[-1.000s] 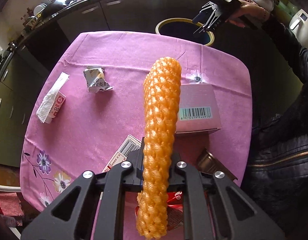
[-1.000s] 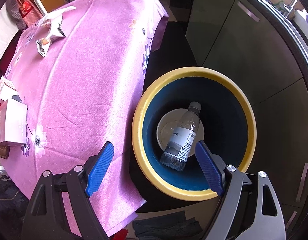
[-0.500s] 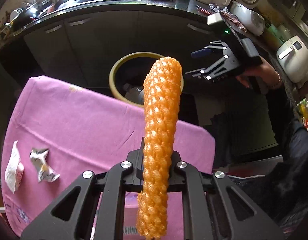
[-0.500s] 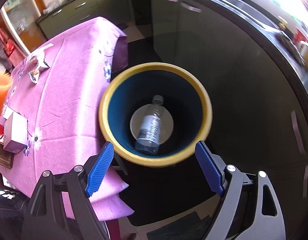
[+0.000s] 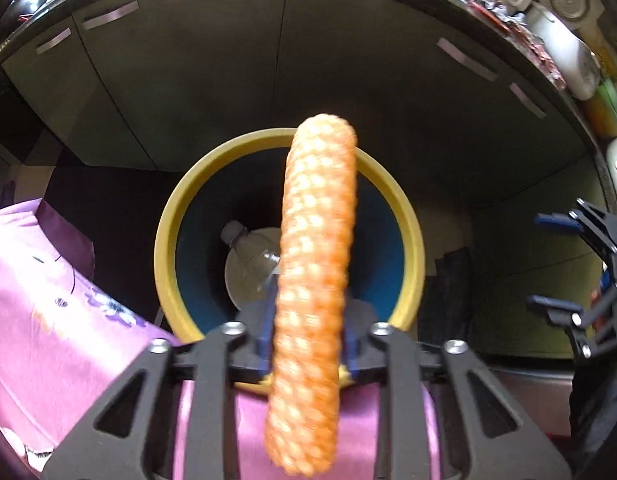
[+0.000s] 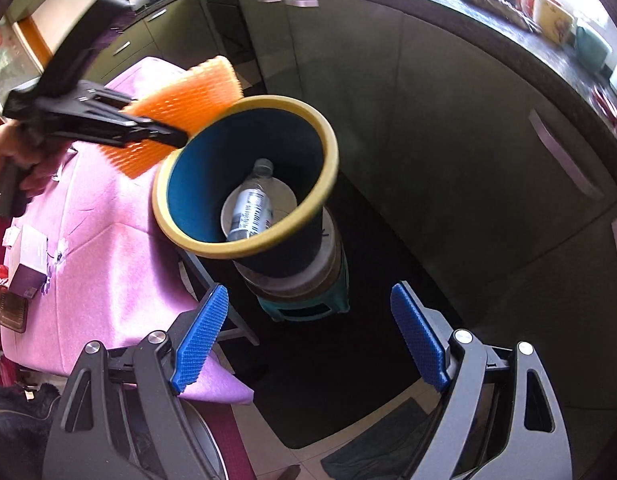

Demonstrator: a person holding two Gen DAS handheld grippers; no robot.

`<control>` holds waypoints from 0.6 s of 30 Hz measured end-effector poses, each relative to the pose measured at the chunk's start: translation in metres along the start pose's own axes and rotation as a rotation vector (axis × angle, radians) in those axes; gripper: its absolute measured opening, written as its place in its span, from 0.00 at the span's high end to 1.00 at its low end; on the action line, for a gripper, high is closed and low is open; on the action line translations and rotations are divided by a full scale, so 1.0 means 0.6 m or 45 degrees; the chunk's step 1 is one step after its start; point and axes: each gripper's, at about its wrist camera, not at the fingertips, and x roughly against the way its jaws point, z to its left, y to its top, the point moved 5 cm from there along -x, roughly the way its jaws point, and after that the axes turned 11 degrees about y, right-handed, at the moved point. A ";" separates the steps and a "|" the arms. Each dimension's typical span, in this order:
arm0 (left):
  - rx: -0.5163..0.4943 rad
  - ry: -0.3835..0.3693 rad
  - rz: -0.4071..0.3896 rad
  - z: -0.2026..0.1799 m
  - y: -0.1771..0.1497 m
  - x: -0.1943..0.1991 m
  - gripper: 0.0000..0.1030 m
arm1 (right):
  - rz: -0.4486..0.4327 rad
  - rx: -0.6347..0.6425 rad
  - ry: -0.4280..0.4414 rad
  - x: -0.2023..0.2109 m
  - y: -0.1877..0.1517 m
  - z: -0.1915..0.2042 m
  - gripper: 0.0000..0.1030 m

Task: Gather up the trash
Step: 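Carry the foam sleeve over the bin and drop it with the left gripper, then grasp the pink barcode box with the right gripper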

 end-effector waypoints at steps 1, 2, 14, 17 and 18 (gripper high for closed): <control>0.007 0.011 0.001 -0.002 0.007 -0.009 0.42 | 0.002 -0.005 -0.001 -0.001 -0.001 -0.003 0.20; 0.012 0.022 -0.004 -0.003 0.014 -0.017 0.36 | 0.006 -0.009 -0.001 -0.004 0.001 -0.005 0.20; 0.201 -0.093 -0.345 0.037 -0.089 0.237 0.28 | 0.029 0.068 0.077 -0.031 -0.005 0.037 0.19; 0.270 0.020 -0.469 0.072 -0.163 0.322 0.25 | 0.049 0.116 0.085 -0.039 0.004 0.066 0.19; 0.292 0.081 -0.499 0.084 -0.194 0.345 0.23 | 0.053 0.135 0.088 -0.040 0.007 0.079 0.19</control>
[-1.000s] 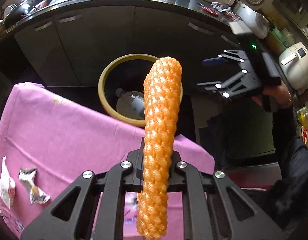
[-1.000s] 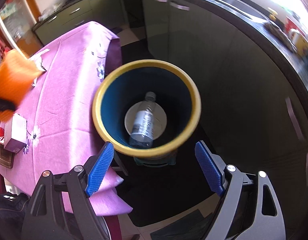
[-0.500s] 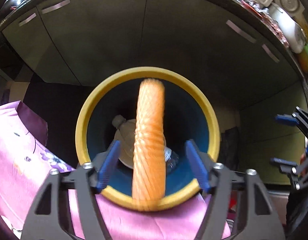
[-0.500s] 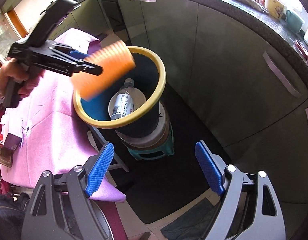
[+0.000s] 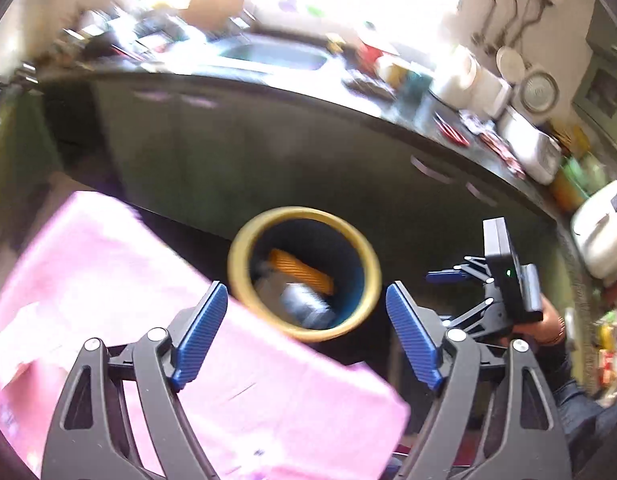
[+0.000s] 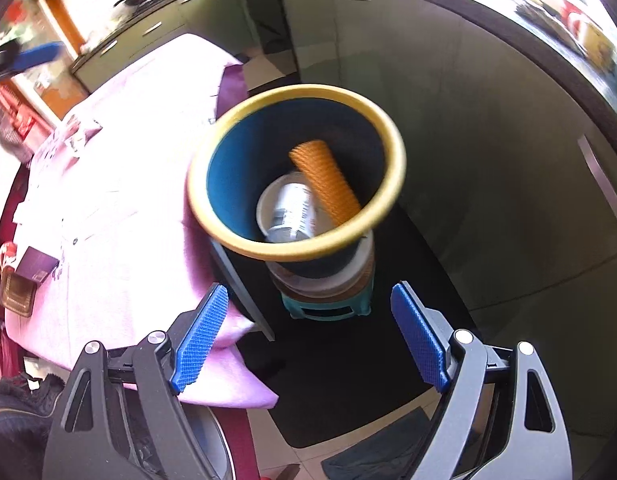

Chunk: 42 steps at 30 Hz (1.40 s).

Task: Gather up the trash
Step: 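Grasp the pink barcode box with the right gripper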

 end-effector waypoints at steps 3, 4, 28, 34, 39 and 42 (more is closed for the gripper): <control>0.090 0.147 -0.051 0.058 -0.057 0.084 0.23 | -0.003 0.080 0.031 -0.007 0.016 0.060 0.19; 0.132 0.166 -0.057 0.071 -0.079 0.111 0.22 | -0.008 0.118 0.049 -0.009 0.022 0.088 0.19; 0.901 0.513 -0.237 0.320 -0.558 0.358 0.14 | -0.072 0.673 0.230 -0.148 0.024 0.586 0.10; 0.872 0.523 -0.200 0.311 -0.575 0.334 0.13 | -0.028 0.646 0.198 -0.196 0.021 0.584 0.10; 0.857 0.476 -0.185 0.302 -0.575 0.317 0.13 | -0.021 0.624 0.186 -0.224 0.019 0.583 0.10; 0.851 0.469 -0.179 0.297 -0.572 0.312 0.13 | -0.006 0.623 0.184 -0.239 0.017 0.584 0.10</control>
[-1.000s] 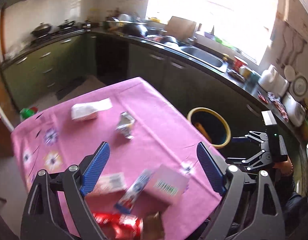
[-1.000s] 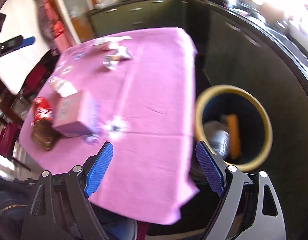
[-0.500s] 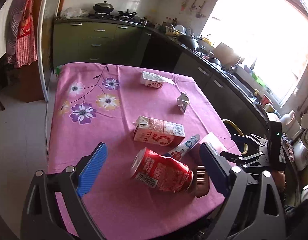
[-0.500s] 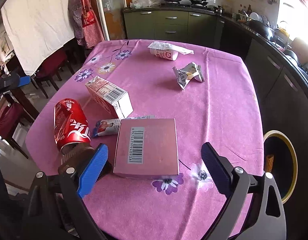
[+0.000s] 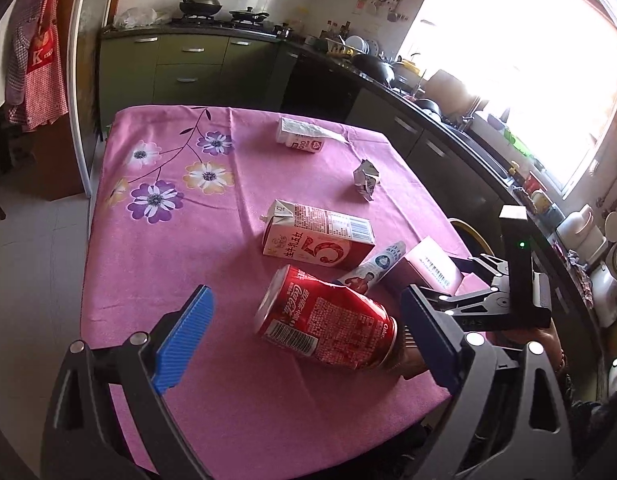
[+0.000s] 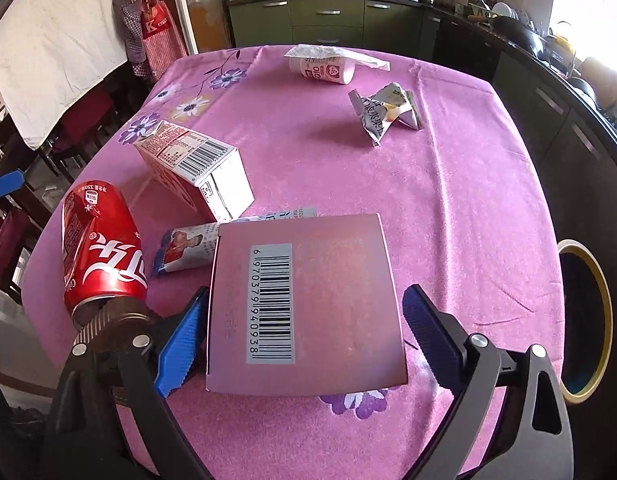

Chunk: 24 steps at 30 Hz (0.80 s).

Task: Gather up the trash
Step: 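Grasp the pink barcode box with the right gripper, then carry the pink box over the bin and open the right gripper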

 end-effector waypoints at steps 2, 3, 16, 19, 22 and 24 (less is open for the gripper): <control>-0.013 -0.007 0.002 -0.006 -0.001 0.000 0.13 | 0.007 0.007 -0.004 -0.005 -0.002 0.002 0.13; -0.020 -0.010 0.003 -0.009 -0.002 0.000 0.13 | 0.011 0.010 -0.010 -0.007 -0.002 0.001 0.20; -0.072 -0.048 0.021 -0.040 -0.006 -0.003 0.12 | -0.018 -0.009 0.031 0.007 -0.008 -0.009 0.26; -0.087 -0.057 0.019 -0.047 -0.006 -0.002 0.12 | -0.042 -0.022 0.039 0.018 -0.007 -0.011 0.26; -0.100 -0.073 0.018 -0.051 -0.006 -0.002 0.12 | -0.077 -0.040 0.048 0.038 -0.005 -0.015 0.26; -0.105 -0.078 0.020 -0.053 -0.006 -0.004 0.12 | -0.116 -0.063 0.046 0.062 -0.002 -0.027 0.26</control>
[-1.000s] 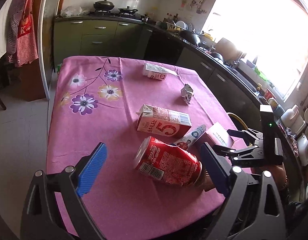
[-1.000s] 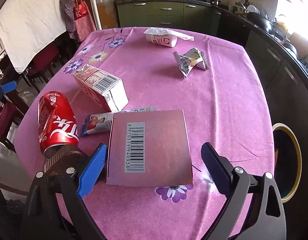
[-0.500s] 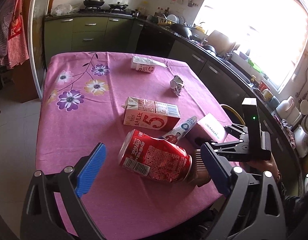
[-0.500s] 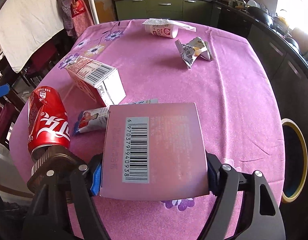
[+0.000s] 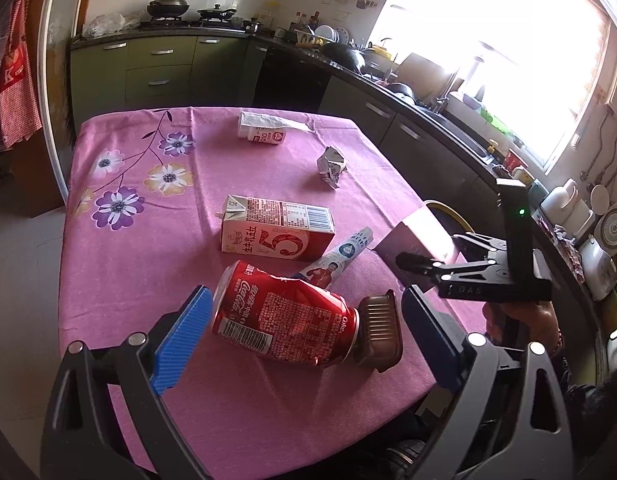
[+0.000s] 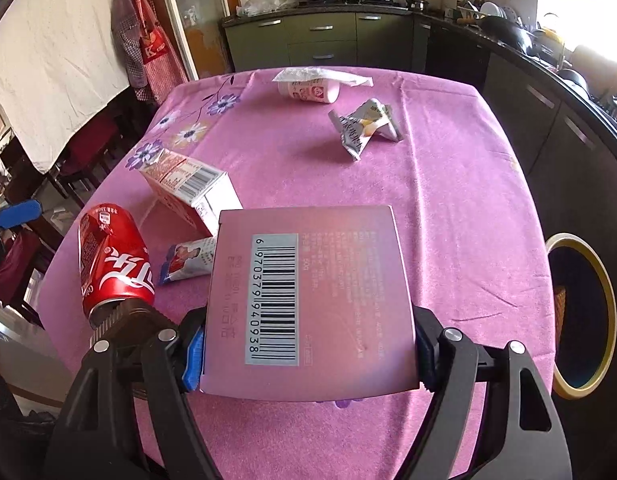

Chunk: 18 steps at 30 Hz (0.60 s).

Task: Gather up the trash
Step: 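Carry the pink box over the bin and open the right gripper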

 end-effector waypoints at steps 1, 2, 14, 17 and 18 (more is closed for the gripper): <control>-0.001 0.000 0.003 -0.001 0.000 -0.001 0.12 | -0.029 -0.019 -0.013 0.018 0.005 -0.012 0.26; -0.002 -0.001 0.005 -0.002 0.001 -0.003 0.12 | -0.054 -0.038 -0.031 0.034 0.008 -0.025 0.26; -0.022 -0.043 0.032 -0.039 0.007 -0.021 0.12 | -0.042 -0.528 -0.576 0.137 -0.036 -0.427 0.26; -0.044 -0.054 0.038 -0.054 0.008 -0.022 0.12 | -0.016 -0.598 -0.607 0.124 -0.051 -0.490 0.25; -0.052 -0.059 0.040 -0.059 0.009 -0.022 0.12 | -0.012 -0.611 -0.610 0.121 -0.053 -0.506 0.22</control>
